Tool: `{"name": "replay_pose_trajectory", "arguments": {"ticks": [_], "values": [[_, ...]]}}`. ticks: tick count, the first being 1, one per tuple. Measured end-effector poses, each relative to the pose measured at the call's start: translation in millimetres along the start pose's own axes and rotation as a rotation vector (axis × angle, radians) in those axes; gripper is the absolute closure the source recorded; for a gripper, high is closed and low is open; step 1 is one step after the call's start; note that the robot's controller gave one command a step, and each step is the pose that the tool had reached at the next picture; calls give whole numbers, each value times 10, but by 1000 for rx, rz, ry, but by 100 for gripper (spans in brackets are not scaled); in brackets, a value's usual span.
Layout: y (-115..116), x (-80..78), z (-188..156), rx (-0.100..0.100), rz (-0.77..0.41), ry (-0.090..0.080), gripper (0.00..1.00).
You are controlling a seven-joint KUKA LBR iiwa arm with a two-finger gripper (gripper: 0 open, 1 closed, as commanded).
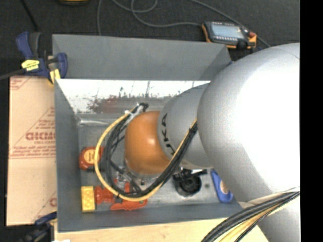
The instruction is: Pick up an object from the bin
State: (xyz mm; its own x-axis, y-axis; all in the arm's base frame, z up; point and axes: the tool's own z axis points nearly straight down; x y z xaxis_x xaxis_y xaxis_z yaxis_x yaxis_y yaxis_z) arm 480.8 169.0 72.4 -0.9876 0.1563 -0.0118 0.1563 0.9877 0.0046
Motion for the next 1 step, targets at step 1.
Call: {"name": "replay_pose_trajectory", "arguments": {"ticks": [1], "values": [[-16, -329, 17, 4, -28, 12, 100]]}}
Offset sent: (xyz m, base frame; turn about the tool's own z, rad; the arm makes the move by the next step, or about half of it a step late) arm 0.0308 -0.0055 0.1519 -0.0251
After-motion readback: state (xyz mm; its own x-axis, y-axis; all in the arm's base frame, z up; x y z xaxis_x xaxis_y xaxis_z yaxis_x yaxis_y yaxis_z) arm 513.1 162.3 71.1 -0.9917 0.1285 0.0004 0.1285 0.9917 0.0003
